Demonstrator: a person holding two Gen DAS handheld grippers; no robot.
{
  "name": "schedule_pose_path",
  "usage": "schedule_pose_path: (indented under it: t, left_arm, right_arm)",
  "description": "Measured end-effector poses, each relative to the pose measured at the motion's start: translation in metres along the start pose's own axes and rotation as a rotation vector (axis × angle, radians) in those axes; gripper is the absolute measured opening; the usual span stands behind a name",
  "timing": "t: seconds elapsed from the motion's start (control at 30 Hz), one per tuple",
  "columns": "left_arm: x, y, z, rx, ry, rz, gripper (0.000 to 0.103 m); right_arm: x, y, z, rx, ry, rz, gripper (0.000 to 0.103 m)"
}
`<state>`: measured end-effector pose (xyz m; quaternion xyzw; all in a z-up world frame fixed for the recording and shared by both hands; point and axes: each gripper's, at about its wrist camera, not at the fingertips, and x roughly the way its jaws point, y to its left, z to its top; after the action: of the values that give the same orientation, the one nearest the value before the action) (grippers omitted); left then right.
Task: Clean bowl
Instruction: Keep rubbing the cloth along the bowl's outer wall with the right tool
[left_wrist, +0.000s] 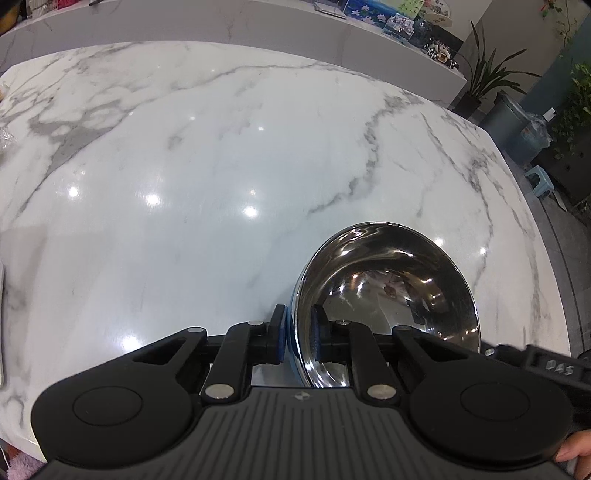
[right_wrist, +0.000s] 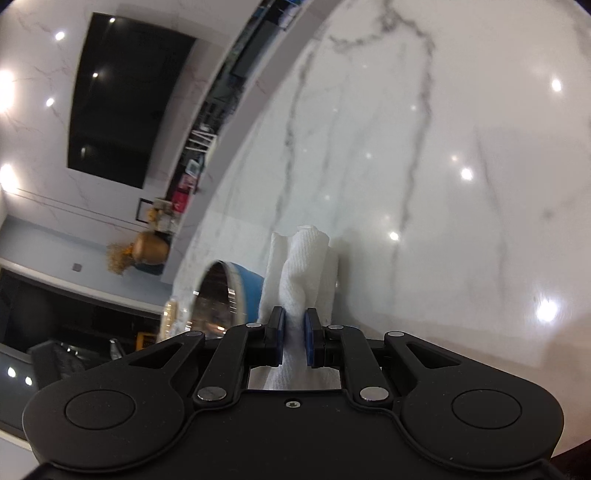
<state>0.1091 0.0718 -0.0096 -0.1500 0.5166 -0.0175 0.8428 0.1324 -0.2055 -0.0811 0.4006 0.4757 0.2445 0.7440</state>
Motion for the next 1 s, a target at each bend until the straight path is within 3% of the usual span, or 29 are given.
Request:
schedule_pose_path:
  t: [0.07,0.2,0.47,0.57,0.73,1.0]
  left_arm:
    - [0.001,0.004,-0.001,-0.031,0.009,-0.009,0.013]
    - [0.003,0.012,-0.004,-0.101,0.033,-0.030,0.033]
    - [0.000,0.015,-0.018,-0.134,0.047,-0.050,0.033]
    - [-0.001,0.015,-0.019,-0.136,0.047,-0.052,0.031]
    - [-0.003,0.009,-0.018,-0.098,0.040,-0.046,0.017]
    - [0.000,0.010,-0.005,-0.090,0.018,-0.018,0.009]
  right_arm:
    - [0.004,-0.003,-0.003,0.000,0.011,-0.013,0.011]
    - [0.008,-0.004,-0.006,0.001,0.010,-0.012,0.011]
    - [0.006,-0.003,-0.007,-0.021,0.008,-0.022,0.011]
    - [0.004,-0.001,-0.008,-0.030,0.004,-0.026,0.011]
    - [-0.003,0.003,-0.002,-0.012,-0.031,-0.015,0.011]
    - [-0.031,0.013,0.017,-0.020,-0.100,0.057,0.011]
